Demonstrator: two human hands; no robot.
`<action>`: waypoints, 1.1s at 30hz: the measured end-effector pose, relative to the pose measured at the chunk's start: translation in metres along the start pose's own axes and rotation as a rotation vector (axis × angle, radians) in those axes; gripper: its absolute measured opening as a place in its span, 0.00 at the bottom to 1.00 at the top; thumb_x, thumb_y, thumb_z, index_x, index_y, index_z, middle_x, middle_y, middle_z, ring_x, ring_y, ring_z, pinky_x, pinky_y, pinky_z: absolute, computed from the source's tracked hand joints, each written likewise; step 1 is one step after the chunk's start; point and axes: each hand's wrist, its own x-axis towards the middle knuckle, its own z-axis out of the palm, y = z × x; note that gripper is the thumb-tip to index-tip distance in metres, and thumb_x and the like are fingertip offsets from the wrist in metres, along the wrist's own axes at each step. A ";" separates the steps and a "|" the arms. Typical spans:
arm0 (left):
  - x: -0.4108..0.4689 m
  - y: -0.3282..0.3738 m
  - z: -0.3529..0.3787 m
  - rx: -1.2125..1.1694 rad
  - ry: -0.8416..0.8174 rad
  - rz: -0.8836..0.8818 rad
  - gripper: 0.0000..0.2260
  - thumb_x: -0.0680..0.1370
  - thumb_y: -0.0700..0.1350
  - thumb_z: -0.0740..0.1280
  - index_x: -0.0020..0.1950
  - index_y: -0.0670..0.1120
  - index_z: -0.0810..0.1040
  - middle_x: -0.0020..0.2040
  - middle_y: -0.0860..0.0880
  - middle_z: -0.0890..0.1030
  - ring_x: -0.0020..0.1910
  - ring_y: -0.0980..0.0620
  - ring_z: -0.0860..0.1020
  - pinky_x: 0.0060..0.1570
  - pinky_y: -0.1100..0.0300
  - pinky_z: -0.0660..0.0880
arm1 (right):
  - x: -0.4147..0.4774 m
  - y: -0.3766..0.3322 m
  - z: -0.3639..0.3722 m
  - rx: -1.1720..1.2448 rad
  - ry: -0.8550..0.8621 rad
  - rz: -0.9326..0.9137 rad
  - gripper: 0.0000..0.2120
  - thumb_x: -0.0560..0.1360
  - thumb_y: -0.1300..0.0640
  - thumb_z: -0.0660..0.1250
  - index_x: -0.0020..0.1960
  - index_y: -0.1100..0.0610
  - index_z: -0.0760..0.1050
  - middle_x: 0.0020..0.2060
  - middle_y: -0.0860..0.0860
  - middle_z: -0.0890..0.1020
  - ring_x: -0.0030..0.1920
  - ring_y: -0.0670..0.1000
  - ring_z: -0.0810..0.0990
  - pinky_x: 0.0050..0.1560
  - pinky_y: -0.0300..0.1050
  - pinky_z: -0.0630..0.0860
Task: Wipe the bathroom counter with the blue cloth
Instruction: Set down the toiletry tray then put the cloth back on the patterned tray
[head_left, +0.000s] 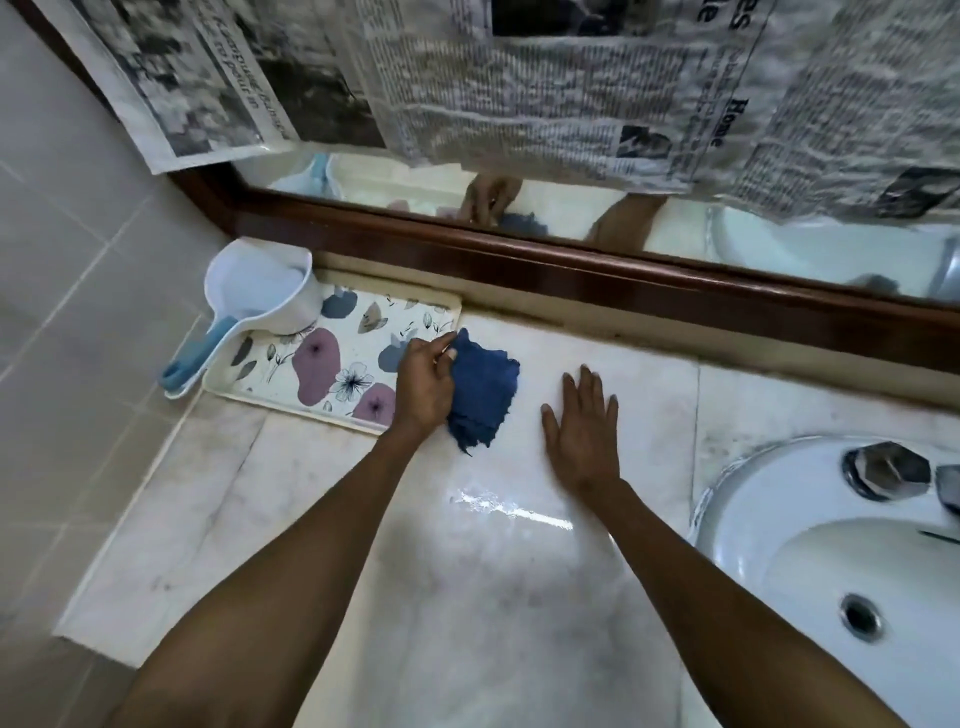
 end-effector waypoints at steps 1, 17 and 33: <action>0.010 -0.005 -0.011 -0.011 0.015 -0.001 0.15 0.83 0.40 0.60 0.68 0.43 0.79 0.55 0.43 0.78 0.53 0.49 0.77 0.56 0.63 0.71 | 0.002 -0.010 0.004 -0.013 0.000 -0.005 0.28 0.84 0.47 0.49 0.80 0.59 0.54 0.81 0.56 0.51 0.81 0.55 0.47 0.79 0.57 0.43; 0.046 -0.090 -0.075 0.067 0.126 -0.134 0.14 0.81 0.42 0.63 0.65 0.45 0.80 0.49 0.42 0.83 0.50 0.42 0.82 0.54 0.50 0.79 | 0.002 -0.047 0.047 -0.096 0.119 0.085 0.32 0.83 0.40 0.46 0.81 0.56 0.50 0.81 0.53 0.50 0.81 0.50 0.45 0.80 0.56 0.44; 0.012 -0.088 -0.068 0.702 -0.348 0.229 0.27 0.84 0.58 0.53 0.82 0.52 0.55 0.83 0.47 0.53 0.81 0.43 0.51 0.77 0.43 0.53 | 0.003 -0.036 0.015 -0.087 -0.174 0.047 0.34 0.83 0.41 0.50 0.81 0.56 0.44 0.81 0.53 0.42 0.81 0.52 0.41 0.79 0.55 0.43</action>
